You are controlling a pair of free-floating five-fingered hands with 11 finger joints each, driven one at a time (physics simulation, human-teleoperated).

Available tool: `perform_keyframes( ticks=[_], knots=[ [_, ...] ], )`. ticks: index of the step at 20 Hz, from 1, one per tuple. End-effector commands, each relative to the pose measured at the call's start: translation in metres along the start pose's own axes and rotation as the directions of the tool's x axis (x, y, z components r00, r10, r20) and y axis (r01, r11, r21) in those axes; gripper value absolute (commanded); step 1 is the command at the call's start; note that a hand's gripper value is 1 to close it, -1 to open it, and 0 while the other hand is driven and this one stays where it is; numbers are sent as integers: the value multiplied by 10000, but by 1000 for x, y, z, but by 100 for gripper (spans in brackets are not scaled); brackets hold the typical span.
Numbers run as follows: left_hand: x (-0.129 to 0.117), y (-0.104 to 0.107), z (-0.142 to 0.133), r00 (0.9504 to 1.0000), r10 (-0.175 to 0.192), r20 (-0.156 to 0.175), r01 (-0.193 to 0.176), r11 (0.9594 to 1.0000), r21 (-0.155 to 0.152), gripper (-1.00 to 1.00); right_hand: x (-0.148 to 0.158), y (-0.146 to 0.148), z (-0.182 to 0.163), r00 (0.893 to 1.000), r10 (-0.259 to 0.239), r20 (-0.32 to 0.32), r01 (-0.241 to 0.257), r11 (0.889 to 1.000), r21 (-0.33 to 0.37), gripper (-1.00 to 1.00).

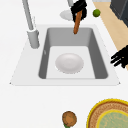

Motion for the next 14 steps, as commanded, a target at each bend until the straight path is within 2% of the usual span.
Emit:
perform_keyframes(
  ticks=[1, 7, 14],
  knots=[
    [0, 0, 0, 10000, 0, 0, 0, 10000, 0, 0, -19, -16, 33, 9999, -70, -128, 68, 9998, -207, 100],
    [0, 0, 0, 10000, 0, 0, 0, 10000, 0, 0, -60, -43, 72, 10000, -62, 3, 62, 9993, -374, 100],
    [0, 0, 0, 10000, 0, 0, 0, 10000, 0, 0, -114, -47, 85, 9993, -344, 158, 350, 9985, -412, 100]
  ],
)
